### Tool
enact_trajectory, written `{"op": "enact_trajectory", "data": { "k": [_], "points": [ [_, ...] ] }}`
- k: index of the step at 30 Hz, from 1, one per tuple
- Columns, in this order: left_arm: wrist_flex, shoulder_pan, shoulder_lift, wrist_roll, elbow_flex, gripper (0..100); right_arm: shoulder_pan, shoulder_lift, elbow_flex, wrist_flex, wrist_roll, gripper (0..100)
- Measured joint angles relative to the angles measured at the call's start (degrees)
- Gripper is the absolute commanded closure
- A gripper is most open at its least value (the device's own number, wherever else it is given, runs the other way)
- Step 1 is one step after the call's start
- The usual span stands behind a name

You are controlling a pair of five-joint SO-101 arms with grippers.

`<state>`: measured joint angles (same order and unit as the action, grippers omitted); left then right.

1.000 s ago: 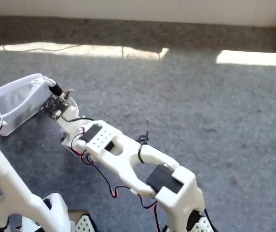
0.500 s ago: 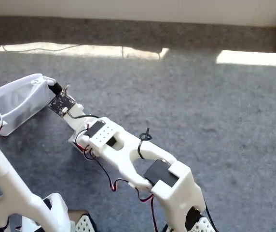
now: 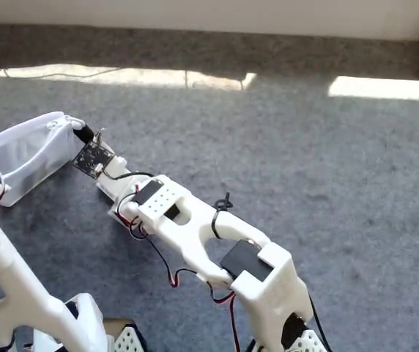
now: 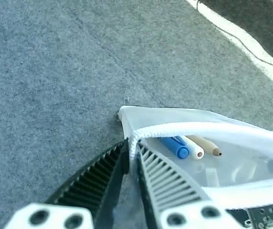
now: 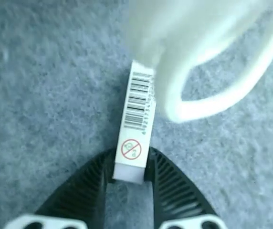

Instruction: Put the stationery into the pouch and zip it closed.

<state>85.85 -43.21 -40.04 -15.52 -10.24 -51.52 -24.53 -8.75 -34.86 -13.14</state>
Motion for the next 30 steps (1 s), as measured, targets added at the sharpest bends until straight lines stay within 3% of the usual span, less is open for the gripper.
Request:
{"op": "enact_trajectory", "data": {
  "k": [8,16,23,30],
  "points": [
    [-0.1,2.0,-0.1,0.0,-0.2,99,1.1,9.7,-4.9,-13.1,-0.4,99.3],
    [-0.1,7.6,-0.4,0.1,-0.2,99,5.4,21.6,-13.2,-19.9,-0.4,99.3],
    [-0.8,16.4,-0.3,0.2,0.9,99,9.7,35.6,-26.5,-20.6,-0.4,99.3],
    [-0.8,28.0,0.5,1.0,5.0,99,18.9,50.1,-41.1,-20.6,-0.5,99.3]
  ]
}}
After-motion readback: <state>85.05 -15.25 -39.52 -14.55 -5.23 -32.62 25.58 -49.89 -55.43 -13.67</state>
